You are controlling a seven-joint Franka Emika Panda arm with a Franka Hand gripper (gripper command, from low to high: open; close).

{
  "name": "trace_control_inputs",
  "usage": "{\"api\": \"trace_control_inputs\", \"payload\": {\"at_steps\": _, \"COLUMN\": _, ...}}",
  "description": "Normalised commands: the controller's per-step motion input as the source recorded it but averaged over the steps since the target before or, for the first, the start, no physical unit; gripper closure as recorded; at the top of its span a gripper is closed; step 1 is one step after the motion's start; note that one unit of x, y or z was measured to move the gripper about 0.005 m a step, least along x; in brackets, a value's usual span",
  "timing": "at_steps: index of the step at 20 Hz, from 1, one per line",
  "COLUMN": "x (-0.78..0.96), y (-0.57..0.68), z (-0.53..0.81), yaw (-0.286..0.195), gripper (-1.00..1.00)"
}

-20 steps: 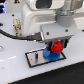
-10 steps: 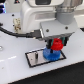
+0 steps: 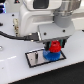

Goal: Insert the blue gear onto the right peg, followed by the red gear

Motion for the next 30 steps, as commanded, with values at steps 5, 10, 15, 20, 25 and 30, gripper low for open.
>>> {"api": "trace_control_inputs", "payload": {"at_steps": 5, "x": 0.18, "y": -0.28, "z": 0.28, "yaw": 0.000, "gripper": 1.00}}
{"api": "trace_control_inputs", "payload": {"at_steps": 10, "x": 0.12, "y": -0.11, "z": 0.16, "yaw": 0.000, "gripper": 1.00}}
{"api": "trace_control_inputs", "payload": {"at_steps": 15, "x": 0.07, "y": 0.00, "z": -0.01, "yaw": 0.000, "gripper": 1.00}}
{"api": "trace_control_inputs", "payload": {"at_steps": 20, "x": 0.14, "y": 0.02, "z": -0.08, "yaw": 0.000, "gripper": 1.00}}
{"api": "trace_control_inputs", "payload": {"at_steps": 25, "x": 0.06, "y": 0.01, "z": -0.08, "yaw": 0.000, "gripper": 1.00}}
{"api": "trace_control_inputs", "payload": {"at_steps": 30, "x": 0.03, "y": 0.08, "z": 0.03, "yaw": 0.000, "gripper": 1.00}}
